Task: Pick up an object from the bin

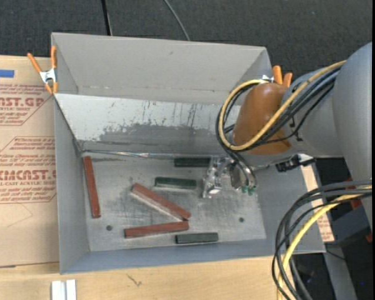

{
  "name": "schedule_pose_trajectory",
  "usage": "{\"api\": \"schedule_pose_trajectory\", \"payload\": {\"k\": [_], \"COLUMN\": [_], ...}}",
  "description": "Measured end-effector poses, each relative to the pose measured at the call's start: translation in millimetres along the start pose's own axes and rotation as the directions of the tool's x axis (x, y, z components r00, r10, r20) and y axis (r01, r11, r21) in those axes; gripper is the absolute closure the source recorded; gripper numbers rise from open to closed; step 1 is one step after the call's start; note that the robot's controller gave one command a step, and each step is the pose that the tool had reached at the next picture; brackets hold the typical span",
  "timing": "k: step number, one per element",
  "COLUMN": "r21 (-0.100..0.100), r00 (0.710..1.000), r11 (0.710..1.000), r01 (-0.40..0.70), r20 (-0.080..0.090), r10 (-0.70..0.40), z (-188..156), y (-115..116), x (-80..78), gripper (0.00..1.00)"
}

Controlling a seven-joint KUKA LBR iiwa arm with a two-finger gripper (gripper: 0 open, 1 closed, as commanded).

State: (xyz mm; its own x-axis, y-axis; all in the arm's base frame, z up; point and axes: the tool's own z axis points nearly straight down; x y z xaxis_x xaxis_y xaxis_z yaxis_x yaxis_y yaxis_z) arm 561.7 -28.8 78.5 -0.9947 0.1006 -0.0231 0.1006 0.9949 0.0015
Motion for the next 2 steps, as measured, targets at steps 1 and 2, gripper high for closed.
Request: {"api": "schedule_pose_trajectory", "payload": {"k": [1,2], "r21": [0.001,0.001], "r00": [1.0,1.0], "r11": [1.0,1.0], "r01": [0.001,0.001], "r20": [-0.018,-0.017], "r10": [-0.001,-0.001], "z": [4.1,4.1], "y": [0.0,0.0], "x": [5.1,5.0], "gripper": [0.0,0.0]}}
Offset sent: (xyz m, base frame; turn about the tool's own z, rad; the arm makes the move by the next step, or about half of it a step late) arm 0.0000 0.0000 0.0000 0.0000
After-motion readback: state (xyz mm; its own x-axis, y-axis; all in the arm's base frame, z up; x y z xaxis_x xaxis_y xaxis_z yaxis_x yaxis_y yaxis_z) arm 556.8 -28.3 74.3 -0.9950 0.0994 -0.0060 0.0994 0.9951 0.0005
